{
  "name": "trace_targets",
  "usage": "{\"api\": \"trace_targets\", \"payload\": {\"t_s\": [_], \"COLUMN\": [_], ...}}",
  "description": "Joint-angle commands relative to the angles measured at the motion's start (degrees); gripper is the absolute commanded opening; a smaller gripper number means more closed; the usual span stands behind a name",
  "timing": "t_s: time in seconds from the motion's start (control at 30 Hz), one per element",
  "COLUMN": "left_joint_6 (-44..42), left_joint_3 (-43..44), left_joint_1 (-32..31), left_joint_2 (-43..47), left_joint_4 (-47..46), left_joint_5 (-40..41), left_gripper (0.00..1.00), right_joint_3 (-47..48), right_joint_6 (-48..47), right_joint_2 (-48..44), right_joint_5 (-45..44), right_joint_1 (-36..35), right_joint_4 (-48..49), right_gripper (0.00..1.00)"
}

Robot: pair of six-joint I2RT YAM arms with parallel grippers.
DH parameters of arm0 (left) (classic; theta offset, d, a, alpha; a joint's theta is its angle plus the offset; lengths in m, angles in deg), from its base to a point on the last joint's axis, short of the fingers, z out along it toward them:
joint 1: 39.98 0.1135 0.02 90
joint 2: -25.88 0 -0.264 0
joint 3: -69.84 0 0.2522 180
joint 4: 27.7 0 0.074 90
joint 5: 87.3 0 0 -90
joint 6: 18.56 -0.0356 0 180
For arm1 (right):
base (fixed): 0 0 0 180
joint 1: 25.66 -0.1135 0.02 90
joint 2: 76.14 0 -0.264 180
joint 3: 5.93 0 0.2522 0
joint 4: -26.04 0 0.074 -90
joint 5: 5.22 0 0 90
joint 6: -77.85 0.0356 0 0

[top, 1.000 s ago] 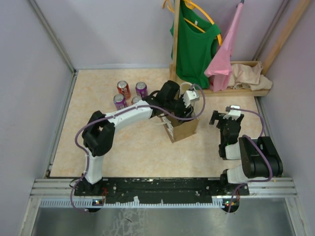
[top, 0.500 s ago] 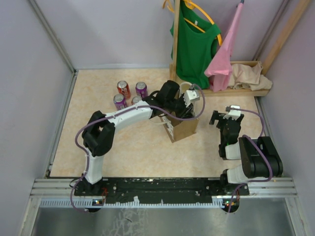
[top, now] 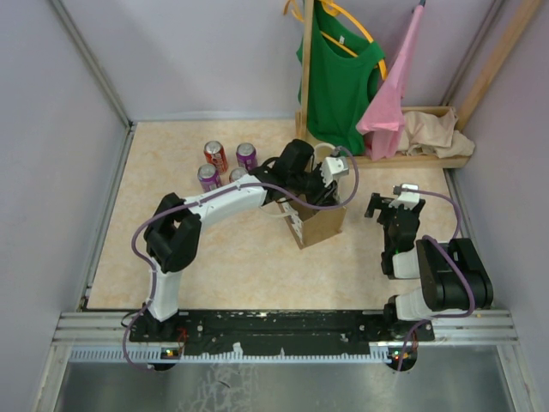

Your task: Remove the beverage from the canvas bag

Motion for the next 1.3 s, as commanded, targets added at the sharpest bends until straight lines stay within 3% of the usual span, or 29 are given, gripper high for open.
{"api": "trace_targets", "payload": {"t_s": [0.0, 0.5, 0.8, 1.27], "left_joint_6": [-2.2, -2.3, -1.5, 1.3], "left_joint_3": [-0.2, 0.8, 1.6, 3.1], "left_joint_1": [0.5, 0.5, 0.5, 0.5], "left_joint_2": [-1.3, 5.2, 9.0, 10.5], "left_joint_4": [6.1, 4.7, 4.0, 0.9], "left_joint_5": [3.5, 9.5, 6.5, -4.5], "left_gripper": [0.00, 0.00, 0.00, 0.00], "right_joint_3": [1.2, 1.2, 1.2, 1.2], "right_joint_6": [0.5, 0.5, 0.5, 0.5], "right_joint_2": [0.0, 0.0, 0.0, 0.0], "right_joint_5": [0.0, 0.0, 0.0, 0.0], "right_joint_1": [0.1, 0.1, 0.1, 0.1], "right_joint_4": [2.5, 2.5, 2.5, 2.5], "right_gripper": [0.99, 0.99, 0.99, 0.99]}}
